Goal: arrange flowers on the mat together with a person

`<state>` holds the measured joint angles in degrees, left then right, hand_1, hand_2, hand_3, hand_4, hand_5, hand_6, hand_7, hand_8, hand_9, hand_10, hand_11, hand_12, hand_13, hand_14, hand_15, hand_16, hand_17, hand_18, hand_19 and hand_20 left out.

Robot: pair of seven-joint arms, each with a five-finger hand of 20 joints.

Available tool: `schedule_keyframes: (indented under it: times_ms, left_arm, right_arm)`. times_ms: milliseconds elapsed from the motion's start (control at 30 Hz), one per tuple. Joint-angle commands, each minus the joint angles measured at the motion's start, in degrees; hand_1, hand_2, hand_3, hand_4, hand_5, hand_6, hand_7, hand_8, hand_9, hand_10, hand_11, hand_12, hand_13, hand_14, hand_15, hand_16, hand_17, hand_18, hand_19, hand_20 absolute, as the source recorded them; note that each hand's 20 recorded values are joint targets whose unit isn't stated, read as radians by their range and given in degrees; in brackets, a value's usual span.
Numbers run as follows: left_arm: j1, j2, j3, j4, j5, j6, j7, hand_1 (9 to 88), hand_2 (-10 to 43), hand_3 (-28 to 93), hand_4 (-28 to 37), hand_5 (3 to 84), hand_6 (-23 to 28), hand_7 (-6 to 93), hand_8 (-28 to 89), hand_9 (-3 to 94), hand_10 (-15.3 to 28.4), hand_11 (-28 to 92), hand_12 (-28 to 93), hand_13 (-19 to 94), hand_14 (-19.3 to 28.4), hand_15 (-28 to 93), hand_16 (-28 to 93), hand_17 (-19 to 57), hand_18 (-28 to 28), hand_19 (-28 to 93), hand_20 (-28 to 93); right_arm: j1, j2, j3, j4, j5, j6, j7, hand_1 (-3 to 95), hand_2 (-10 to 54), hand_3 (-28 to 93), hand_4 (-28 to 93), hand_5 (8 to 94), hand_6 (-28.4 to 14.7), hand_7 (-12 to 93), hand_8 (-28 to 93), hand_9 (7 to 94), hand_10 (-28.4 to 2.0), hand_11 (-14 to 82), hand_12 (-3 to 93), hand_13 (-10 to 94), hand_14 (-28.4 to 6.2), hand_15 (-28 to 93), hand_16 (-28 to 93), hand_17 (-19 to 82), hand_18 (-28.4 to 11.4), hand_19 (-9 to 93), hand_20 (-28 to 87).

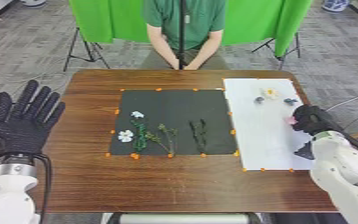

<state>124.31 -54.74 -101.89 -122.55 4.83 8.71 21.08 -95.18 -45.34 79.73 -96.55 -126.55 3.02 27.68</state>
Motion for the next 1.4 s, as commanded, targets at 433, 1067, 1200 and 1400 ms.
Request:
schedule_keyframes:
  times_ms: [433, 1067, 1200, 1400]
  left_arm:
    - [2.5, -1.41, 0.07, 0.27, -0.39, 0.31, -0.17, 25.5, 12.8, 64, -28.3, 38.1, 6.7, 9.3, -8, 30.9, 13.5, 12, 8, 19, 11.8, 16, -5, -5.4, 12.2, 23, 10]
    - [1.1, -1.55, 2.43, 1.09, -1.03, 1.52, -2.02, 25.2, 12.0, 66, -28.3, 38.1, 7.0, 9.3, -8, 30.8, 13.7, 12, 8, 19, 12.1, 17, -5, -4.9, 11.7, 23, 10]
    - [0.1, -1.49, 2.98, 1.4, -3.23, 2.54, -2.15, 25.5, 12.2, 66, -28.3, 38.3, 7.1, 9.6, -8, 31.3, 13.9, 13, 8, 19, 12.2, 17, -5, -4.9, 11.6, 23, 10]
    - [0.0, -1.28, 2.94, 1.6, -3.74, 3.18, -2.54, 25.3, 12.4, 66, -28.3, 38.6, 7.2, 10.0, -8, 31.4, 14.0, 14, 8, 19, 12.2, 18, -6, -4.9, 11.5, 23, 10]
  right_arm:
    - [8.9, -0.4, -14.9, -14.1, -12.5, 11.9, -9.0, 64.1, -5.8, 67, -28, 63.0, 3.8, 46, -1, 72.9, -6.1, 15.3, 49.4, 65, -1.8, 38, 46, 39, -11.0, 76, 30]
    - [33.2, -14.1, -47.0, -4.0, -8.8, 1.8, -14.2, 63.1, -5.9, 66, -28, 62.0, 3.3, 46, -2, 71.9, -6.7, 15.3, 49.0, 63, -2.5, 39, 45, 39, -12.1, 71, 33]
    - [34.9, -16.1, -50.0, -0.8, -8.7, -1.8, -12.0, 62.9, -6.1, 66, -28, 62.1, 3.0, 45, -2, 71.9, -7.3, 15.4, 48.8, 64, -2.5, 40, 45, 39, -12.1, 70, 33]
    - [34.6, -17.5, -51.6, -0.2, -11.1, -0.4, -10.4, 63.1, -6.0, 66, -28, 62.0, 2.7, 44, -2, 71.6, -7.7, 15.3, 48.5, 63, -3.0, 40, 45, 39, -12.0, 70, 34]
